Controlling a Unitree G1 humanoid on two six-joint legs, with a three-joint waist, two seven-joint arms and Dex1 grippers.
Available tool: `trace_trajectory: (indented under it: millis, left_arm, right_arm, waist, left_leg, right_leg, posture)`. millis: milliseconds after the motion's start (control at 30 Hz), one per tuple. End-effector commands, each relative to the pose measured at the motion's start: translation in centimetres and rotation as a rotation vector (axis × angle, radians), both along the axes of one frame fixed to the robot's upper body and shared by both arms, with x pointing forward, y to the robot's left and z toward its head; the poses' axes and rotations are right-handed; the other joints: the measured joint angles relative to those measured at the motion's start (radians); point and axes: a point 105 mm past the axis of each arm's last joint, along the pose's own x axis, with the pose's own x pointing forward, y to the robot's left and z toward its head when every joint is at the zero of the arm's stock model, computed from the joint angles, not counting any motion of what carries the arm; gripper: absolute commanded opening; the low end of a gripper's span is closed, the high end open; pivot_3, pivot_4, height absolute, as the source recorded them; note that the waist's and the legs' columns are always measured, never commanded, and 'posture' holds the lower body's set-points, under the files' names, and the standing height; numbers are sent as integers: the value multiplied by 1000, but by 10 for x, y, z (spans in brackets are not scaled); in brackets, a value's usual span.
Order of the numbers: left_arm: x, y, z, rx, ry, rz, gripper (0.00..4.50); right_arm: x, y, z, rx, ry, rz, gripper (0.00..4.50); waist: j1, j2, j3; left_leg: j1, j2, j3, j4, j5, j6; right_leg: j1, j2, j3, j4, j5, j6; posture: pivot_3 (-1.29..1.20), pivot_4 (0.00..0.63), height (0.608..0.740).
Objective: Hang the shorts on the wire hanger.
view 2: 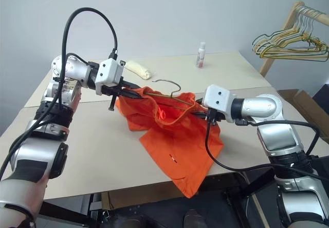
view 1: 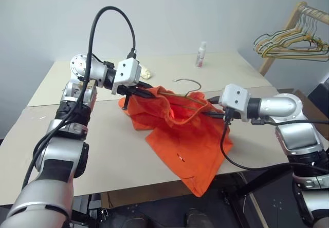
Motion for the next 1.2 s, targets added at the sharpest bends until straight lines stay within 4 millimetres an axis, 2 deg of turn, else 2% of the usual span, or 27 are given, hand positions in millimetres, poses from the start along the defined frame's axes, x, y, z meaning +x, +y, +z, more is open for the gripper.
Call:
trace_trajectory:
  millis: [33,167,233,367,700,767,867,1000,1100,1200]
  left_arm:
    - [1,0,11,-21,-59,9,0]
    - [10,5,5,-25,-59,72,0]
    - [16,8,6,-63,-42,116,0]
    - [22,15,7,-91,-24,159,1100]
    - [39,38,33,-287,-65,325,4382]
    - [40,43,37,-333,-64,350,4477]
    - [38,44,41,-393,-72,355,4477]
    - [22,36,50,-561,-10,270,4477]
    - [3,28,41,-600,63,212,4477]
    - [-6,23,30,-607,113,218,4477]
  right_arm:
    - [0,1,15,25,-7,8,1382]
    - [-4,-3,16,28,10,6,17]
    - [-6,-4,18,39,15,4,17]
    - [-12,-10,25,95,34,-15,0]
    - [-21,-40,27,206,118,-193,0]
    - [-24,-58,20,209,151,-293,0]
    - [-29,-75,13,214,188,-392,0]
    - [-28,-107,9,261,228,-608,0]
    - [-23,-142,8,282,174,-839,0]
    - [-23,-167,7,309,121,-995,0]
  waist:
    - [0,0,0]
    - [1,0,0]
    - [1,0,0]
    - [1,0,0]
    - [3,0,0]
    - [3,0,0]
    - [4,0,0]
    - [0,0,-1]
    - [-4,1,-1]
    - [-11,1,-2]
  left_leg:
    - [0,0,0,0,0,0]
    - [0,0,0,0,0,0]
    - [0,0,0,0,0,0]
    - [0,0,0,0,0,0]
    - [0,0,-1,0,0,0]
    - [0,0,-1,0,0,0]
    - [-1,0,-1,0,0,0]
    - [0,2,-1,1,0,1]
    - [0,3,-1,0,0,1]
    - [1,3,0,0,0,1]
  right_leg:
    - [0,0,0,0,0,0]
    - [0,0,0,0,0,0]
    - [0,0,0,0,0,0]
    - [0,0,0,0,0,0]
    - [0,-1,0,0,0,0]
    - [0,-1,0,0,0,0]
    - [0,-1,-1,0,0,0]
    - [0,-2,0,1,0,0]
    - [0,-2,1,1,0,0]
    - [0,-2,2,1,0,0]
  posture:
    - [-40,0,740]
    - [-43,0,740]
    - [-47,0,740]
    - [-54,0,740]
    - [-76,0,740]
    - [-80,0,740]
    - [-89,0,740]
    - [-116,0,740]
    - [-134,0,740]
    - [-138,0,740]
